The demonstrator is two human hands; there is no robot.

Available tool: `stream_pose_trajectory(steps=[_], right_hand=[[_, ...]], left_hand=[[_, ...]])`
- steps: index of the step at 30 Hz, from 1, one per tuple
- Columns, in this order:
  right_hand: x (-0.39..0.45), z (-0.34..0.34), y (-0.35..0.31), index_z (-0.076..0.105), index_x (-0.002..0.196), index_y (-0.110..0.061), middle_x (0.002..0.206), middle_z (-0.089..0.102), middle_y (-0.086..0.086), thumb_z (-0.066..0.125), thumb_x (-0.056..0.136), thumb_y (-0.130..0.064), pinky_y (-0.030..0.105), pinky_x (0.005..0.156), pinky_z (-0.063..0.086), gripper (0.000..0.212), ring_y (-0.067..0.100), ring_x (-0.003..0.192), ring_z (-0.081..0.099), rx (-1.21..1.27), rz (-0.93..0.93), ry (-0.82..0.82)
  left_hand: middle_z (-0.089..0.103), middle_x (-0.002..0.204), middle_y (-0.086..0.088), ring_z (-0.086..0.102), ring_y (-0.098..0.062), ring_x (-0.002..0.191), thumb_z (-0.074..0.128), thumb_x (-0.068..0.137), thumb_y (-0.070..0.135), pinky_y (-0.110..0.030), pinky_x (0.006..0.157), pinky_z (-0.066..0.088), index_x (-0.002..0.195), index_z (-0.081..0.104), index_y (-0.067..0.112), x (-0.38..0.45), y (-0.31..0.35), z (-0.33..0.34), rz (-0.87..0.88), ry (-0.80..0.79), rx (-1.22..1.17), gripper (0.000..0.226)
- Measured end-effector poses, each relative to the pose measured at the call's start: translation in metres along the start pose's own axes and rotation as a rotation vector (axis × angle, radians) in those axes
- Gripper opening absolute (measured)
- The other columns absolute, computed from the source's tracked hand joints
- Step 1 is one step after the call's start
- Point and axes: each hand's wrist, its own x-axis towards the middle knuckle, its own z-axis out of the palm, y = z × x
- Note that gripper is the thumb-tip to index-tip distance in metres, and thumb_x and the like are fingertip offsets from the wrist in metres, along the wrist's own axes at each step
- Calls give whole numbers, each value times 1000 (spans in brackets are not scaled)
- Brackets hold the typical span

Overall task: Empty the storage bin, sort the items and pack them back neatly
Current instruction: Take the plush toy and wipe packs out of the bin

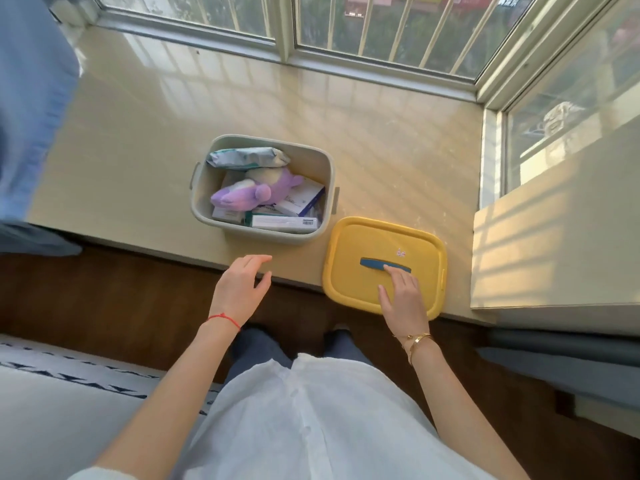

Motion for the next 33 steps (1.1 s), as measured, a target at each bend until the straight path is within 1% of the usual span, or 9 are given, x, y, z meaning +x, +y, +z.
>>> stream_pose_trajectory(steps=[3, 10, 16, 20, 24, 28, 31, 33], right_hand=[[1, 15, -44, 49, 132, -13, 127, 56, 4, 56, 92, -21, 31, 107, 38, 42, 17, 122, 47, 4, -13, 22], [11, 64, -145, 51, 131, -10, 124, 58, 6, 56, 91, -21, 33, 105, 40, 41, 19, 119, 49, 34, -30, 71], [36, 83, -203, 52, 128, -7, 120, 60, 11, 59, 89, -16, 34, 103, 39, 40, 24, 115, 51, 76, -38, 117], [61, 83, -222, 52, 127, -9, 120, 59, 9, 59, 88, -15, 32, 103, 38, 40, 22, 116, 51, 79, -16, 143], [97, 85, -228, 53, 127, -8, 122, 59, 9, 57, 90, -18, 32, 103, 38, 38, 23, 116, 51, 94, 29, 149], [147, 87, -233, 52, 127, -7, 121, 58, 11, 55, 91, -25, 36, 99, 42, 41, 26, 111, 53, 167, 90, 141], [194, 89, -237, 49, 131, -8, 126, 55, 10, 58, 89, -27, 33, 102, 38, 47, 25, 116, 49, 146, 76, 120], [220, 92, -240, 49, 130, -9, 125, 55, 9, 62, 85, -24, 32, 102, 36, 50, 26, 115, 49, 103, 35, 93]], left_hand=[[63, 117, -1, 60, -15, 106, 60, 90, 23, -27, 91, 48, 123, 59, 20, -2, -37, -35, -15, 30, 5, 33], [64, 117, 0, 60, -16, 107, 59, 90, 21, -32, 92, 50, 122, 60, 19, 14, -121, -111, 28, 34, 32, 33], [62, 119, -2, 59, -17, 108, 57, 91, 22, -33, 89, 51, 125, 58, 19, 45, -161, -153, 84, 13, 43, 34], [64, 117, -4, 60, -20, 108, 58, 90, 21, -34, 89, 51, 124, 59, 16, 77, -167, -158, 145, -16, 35, 34], [65, 114, -4, 61, -22, 105, 59, 89, 21, -34, 84, 51, 121, 60, 17, 118, -162, -147, 165, -45, 35, 33], [64, 113, -6, 60, -25, 102, 58, 89, 24, -35, 80, 49, 120, 60, 15, 160, -150, -131, 117, -101, 5, 32], [63, 112, -8, 59, -26, 102, 58, 90, 25, -34, 80, 47, 119, 59, 13, 191, -143, -111, 91, -145, -23, 32], [61, 114, -9, 57, -26, 104, 57, 90, 25, -34, 85, 46, 121, 58, 11, 204, -141, -98, 76, -196, -49, 33]])
